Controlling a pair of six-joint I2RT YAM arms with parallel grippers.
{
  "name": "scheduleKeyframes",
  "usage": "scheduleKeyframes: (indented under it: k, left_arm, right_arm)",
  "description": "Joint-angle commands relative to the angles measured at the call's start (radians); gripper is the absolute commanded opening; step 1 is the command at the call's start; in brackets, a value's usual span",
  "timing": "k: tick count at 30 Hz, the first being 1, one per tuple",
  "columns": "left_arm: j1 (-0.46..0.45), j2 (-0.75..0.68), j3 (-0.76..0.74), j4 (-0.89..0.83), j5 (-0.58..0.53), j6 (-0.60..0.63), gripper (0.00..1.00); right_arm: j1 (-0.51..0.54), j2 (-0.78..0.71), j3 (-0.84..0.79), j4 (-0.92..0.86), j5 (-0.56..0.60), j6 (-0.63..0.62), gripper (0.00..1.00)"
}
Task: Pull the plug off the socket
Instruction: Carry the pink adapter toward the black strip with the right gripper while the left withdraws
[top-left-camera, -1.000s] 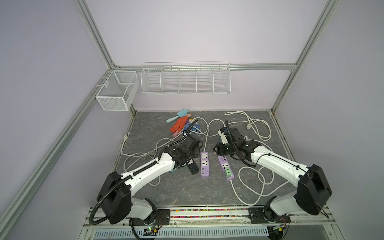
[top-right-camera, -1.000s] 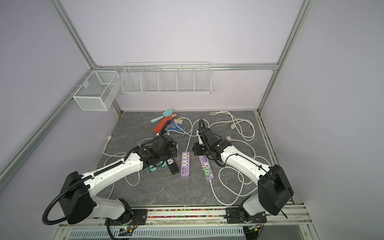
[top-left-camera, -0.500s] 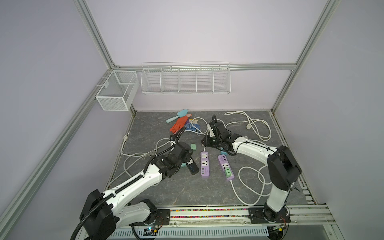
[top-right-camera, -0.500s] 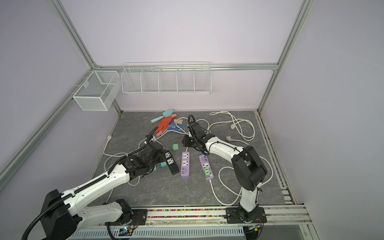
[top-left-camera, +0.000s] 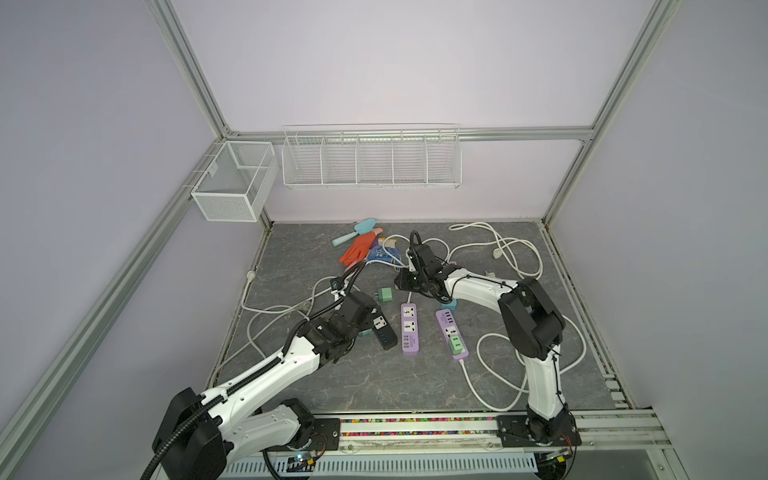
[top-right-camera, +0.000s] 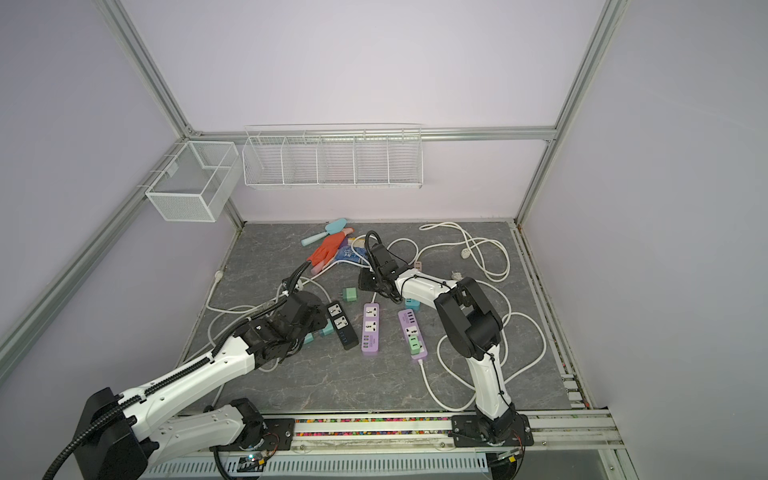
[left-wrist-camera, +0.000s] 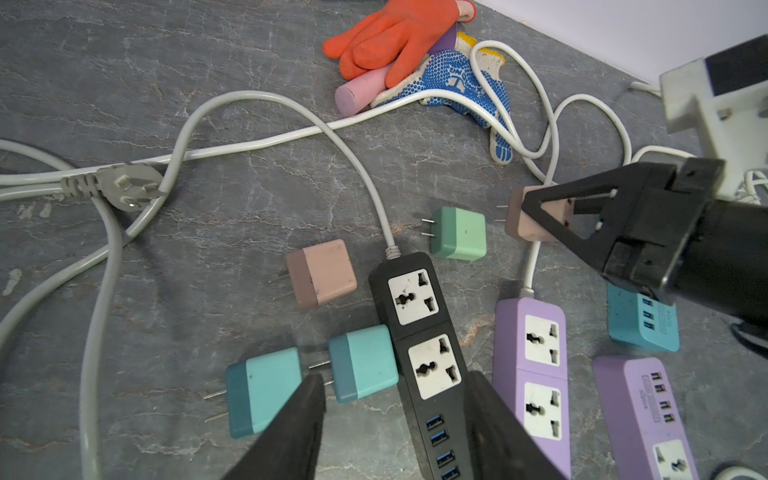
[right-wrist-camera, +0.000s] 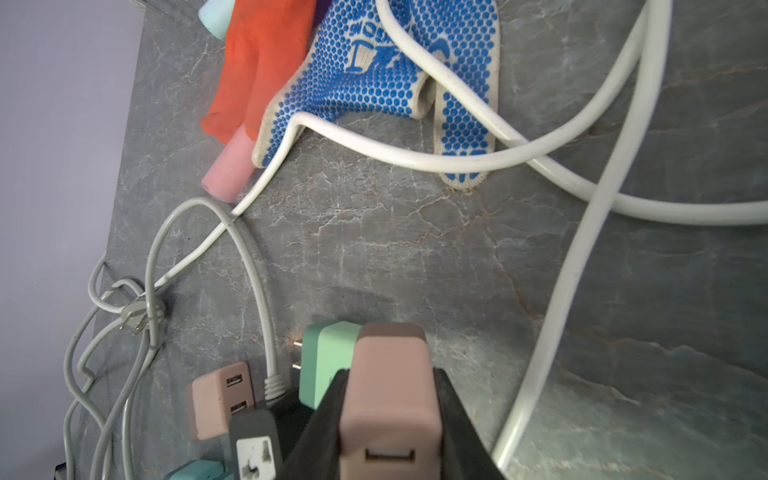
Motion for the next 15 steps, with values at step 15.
scheduleKeyframes:
  k: [15]
  left_arm:
    - [0.005, -0.036, -0.037, -0.007, -0.011, -0.046, 0.61]
  right_arm:
    - [-0.002, 0.117, 0.085, 0.024, 0.015, 0.005, 0.24]
